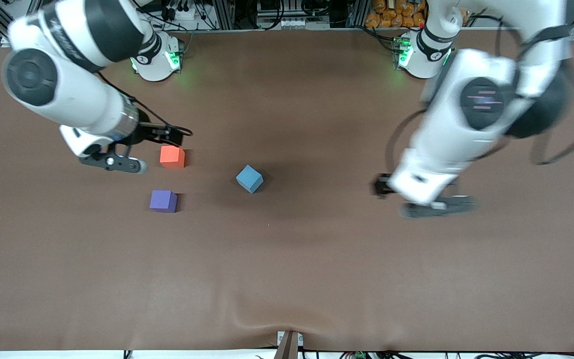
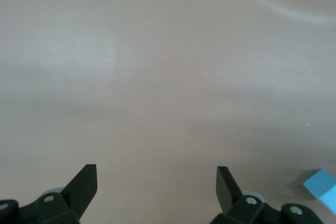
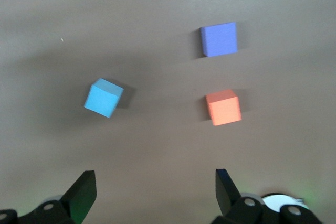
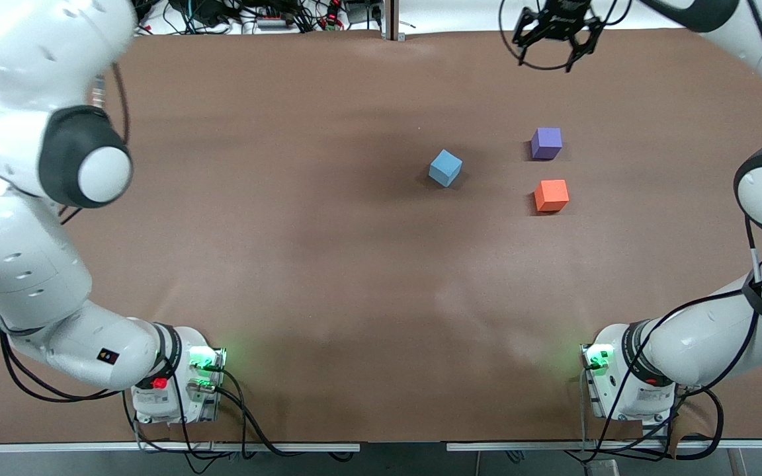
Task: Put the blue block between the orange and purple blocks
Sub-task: 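Release the blue cube with the left gripper while the right gripper approaches, then grasp the light-blue cube with the right gripper while the left gripper withdraws, then lower the light-blue cube with the right gripper between red and purple cubes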
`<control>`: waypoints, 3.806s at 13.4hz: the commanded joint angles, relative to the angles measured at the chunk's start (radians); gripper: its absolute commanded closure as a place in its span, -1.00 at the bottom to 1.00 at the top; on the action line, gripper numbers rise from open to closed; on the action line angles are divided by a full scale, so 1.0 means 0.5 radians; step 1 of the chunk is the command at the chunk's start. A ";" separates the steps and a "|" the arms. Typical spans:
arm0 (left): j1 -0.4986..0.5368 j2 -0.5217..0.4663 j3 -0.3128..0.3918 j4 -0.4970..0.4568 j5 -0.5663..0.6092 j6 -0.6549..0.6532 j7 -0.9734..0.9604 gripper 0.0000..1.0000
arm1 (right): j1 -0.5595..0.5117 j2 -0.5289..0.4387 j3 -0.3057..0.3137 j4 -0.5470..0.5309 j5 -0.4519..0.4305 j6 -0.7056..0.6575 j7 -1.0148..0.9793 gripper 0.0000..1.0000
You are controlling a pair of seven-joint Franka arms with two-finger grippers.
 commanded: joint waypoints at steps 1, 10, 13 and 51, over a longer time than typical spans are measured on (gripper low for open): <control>0.237 -0.166 -0.037 -0.095 -0.010 -0.101 0.272 -1.00 | 0.205 -0.032 -0.011 -0.229 0.016 0.317 0.355 -1.00; 0.486 -0.641 -0.047 -0.619 -0.019 -0.004 0.362 -1.00 | 0.595 0.468 -0.017 -0.617 -0.024 1.383 1.095 -1.00; 0.474 -0.777 -0.053 -0.788 -0.022 0.016 0.381 -1.00 | 0.565 0.581 -0.032 -0.620 -0.036 1.472 1.141 -1.00; 0.477 -0.793 -0.093 -0.908 0.003 0.169 0.387 -1.00 | -0.101 0.333 -0.216 -0.705 -0.183 0.748 -0.846 0.68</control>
